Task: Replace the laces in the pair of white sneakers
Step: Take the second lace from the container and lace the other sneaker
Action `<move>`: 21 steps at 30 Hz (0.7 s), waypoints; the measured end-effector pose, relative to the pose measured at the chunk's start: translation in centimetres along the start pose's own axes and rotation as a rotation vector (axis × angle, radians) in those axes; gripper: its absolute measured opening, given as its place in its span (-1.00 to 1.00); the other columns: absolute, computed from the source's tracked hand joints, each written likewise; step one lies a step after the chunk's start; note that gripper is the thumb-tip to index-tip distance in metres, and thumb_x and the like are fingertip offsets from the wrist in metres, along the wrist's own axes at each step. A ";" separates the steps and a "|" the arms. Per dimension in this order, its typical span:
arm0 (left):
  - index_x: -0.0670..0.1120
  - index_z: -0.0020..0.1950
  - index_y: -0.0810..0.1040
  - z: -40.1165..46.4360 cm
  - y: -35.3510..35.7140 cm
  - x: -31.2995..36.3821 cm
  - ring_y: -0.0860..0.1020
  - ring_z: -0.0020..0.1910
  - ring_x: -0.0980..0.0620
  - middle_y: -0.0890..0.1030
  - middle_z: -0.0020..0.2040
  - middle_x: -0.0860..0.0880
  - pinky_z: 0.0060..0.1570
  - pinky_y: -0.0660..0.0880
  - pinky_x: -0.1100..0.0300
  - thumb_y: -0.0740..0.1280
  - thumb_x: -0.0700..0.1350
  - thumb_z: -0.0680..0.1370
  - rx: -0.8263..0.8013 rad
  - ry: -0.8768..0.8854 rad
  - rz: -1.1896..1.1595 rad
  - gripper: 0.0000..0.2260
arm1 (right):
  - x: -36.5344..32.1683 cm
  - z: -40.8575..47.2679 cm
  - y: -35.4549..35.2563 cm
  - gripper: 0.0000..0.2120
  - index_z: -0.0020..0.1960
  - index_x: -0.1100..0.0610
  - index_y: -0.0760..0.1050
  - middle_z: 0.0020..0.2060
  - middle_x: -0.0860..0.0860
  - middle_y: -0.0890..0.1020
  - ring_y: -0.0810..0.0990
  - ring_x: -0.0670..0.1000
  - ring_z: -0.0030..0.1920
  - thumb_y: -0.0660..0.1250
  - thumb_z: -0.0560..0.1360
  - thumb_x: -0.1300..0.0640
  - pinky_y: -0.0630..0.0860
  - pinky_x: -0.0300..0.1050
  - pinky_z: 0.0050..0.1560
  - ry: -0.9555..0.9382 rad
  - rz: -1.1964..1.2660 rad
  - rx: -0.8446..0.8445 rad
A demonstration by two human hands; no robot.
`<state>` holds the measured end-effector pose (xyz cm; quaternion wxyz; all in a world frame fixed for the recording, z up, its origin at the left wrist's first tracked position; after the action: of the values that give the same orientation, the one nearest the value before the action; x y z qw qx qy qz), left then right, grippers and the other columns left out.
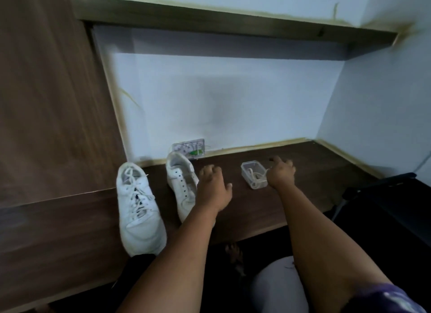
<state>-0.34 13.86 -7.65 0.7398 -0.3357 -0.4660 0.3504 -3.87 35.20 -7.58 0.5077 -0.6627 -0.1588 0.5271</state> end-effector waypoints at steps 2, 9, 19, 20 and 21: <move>-0.16 0.04 0.55 0.2 1.0 0.3 0.47 0.12 -0.12 0.51 0.07 -0.11 0.12 0.46 0.01 0.34 -0.15 0.49 0.198 0.192 -0.093 -0.84 | 0.4 1.0 0.7 -0.54 0.43 0.01 0.28 0.37 0.23 0.28 0.27 0.27 0.37 0.15 0.55 0.18 0.34 0.12 0.32 0.008 -0.018 -0.044; -0.10 -0.14 0.54 0.7 3.8 0.2 0.49 -0.01 0.00 0.54 -0.12 -0.02 -0.02 0.47 0.10 0.32 -0.17 0.50 0.081 0.194 -0.201 -0.97 | 1.4 2.9 2.0 -0.51 0.39 0.05 0.25 0.09 0.21 0.58 0.54 0.23 0.13 0.19 0.48 0.25 0.53 0.06 0.10 -0.038 0.031 0.105; -0.11 0.57 0.09 2.4 1.8 2.8 0.23 0.50 -0.09 0.22 0.54 -0.13 0.40 0.20 0.16 0.17 0.02 0.65 -0.026 -0.124 -0.641 -0.46 | -11.1 -4.6 -5.1 -0.80 0.15 0.10 0.48 -0.22 -0.06 0.57 0.63 -0.06 -0.27 0.28 0.54 0.26 0.52 -0.29 -0.29 -0.629 0.796 0.182; -0.11 0.58 0.06 2.3 0.9 2.8 0.22 0.51 -0.07 0.20 0.55 -0.12 0.39 0.19 0.19 0.17 0.02 0.65 0.044 -0.139 -0.681 -0.44 | -12.6 -6.0 -5.4 -0.83 0.12 0.12 0.50 -0.20 -0.01 0.59 0.63 -0.08 -0.28 0.29 0.54 0.26 0.50 -0.34 -0.29 -0.675 0.841 0.138; -0.12 0.58 0.08 2.2 0.0 2.7 0.27 0.48 -0.08 0.24 0.53 -0.13 0.40 0.22 0.16 0.17 0.01 0.65 0.109 -0.147 -0.735 -0.45 | -13.8 -7.2 -5.4 -0.86 0.08 0.14 0.52 -0.18 0.02 0.61 0.63 -0.08 -0.28 0.30 0.54 0.27 0.51 -0.34 -0.28 -0.731 0.855 0.115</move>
<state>-1.53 16.49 -5.62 0.7975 -0.0802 -0.5880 0.1089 -1.34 23.65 3.89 0.1961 -0.4135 -0.0127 0.8890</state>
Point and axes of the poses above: each hand's wrist, its own z-axis towards the middle knuckle, its own y-axis out of the palm, x = y × z, the point moved 2 cm from there along z, towards the middle knuckle
